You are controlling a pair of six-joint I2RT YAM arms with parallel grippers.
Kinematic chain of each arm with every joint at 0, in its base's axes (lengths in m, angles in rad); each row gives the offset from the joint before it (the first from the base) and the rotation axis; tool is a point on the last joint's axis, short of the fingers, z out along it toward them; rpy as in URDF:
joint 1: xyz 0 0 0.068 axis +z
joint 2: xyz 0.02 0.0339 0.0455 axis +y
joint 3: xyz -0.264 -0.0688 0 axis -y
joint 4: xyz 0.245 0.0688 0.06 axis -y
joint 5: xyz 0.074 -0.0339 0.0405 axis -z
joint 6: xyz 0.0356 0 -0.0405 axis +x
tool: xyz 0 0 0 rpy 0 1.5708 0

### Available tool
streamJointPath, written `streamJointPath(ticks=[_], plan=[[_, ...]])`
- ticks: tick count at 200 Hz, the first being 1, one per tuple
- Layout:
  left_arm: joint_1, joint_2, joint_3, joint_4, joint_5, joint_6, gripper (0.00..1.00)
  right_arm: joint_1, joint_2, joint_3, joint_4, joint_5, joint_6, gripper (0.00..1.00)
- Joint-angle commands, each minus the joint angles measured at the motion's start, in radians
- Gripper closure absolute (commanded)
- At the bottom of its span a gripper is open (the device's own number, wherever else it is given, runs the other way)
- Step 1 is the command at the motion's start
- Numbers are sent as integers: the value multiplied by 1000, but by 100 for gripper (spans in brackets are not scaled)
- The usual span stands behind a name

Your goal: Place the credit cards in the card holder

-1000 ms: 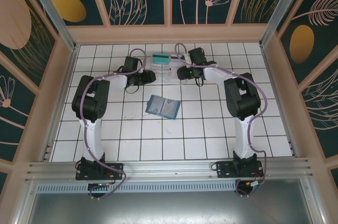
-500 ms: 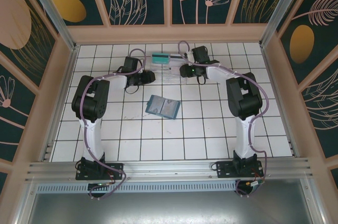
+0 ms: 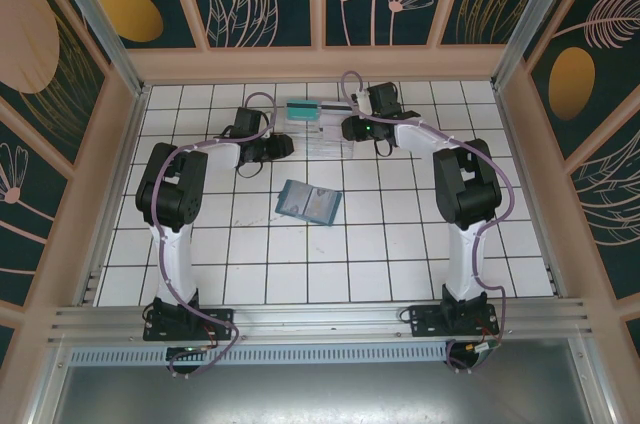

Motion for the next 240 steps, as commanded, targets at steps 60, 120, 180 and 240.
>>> streamJointPath(ticks=[60,120,180,240], plan=[[-6,58,52,-67,27,27,51,-8,-84,99,-175,-117,-183,54],[-6,61,63,-67,35,22,51,-10,65,367,-479,-217,-330,55],[-6,61,58,-71,35,24,51,-4,164,462,-551,-237,-362,57],[-6,65,66,-73,37,23,51,-4,170,458,-511,-172,-355,57]])
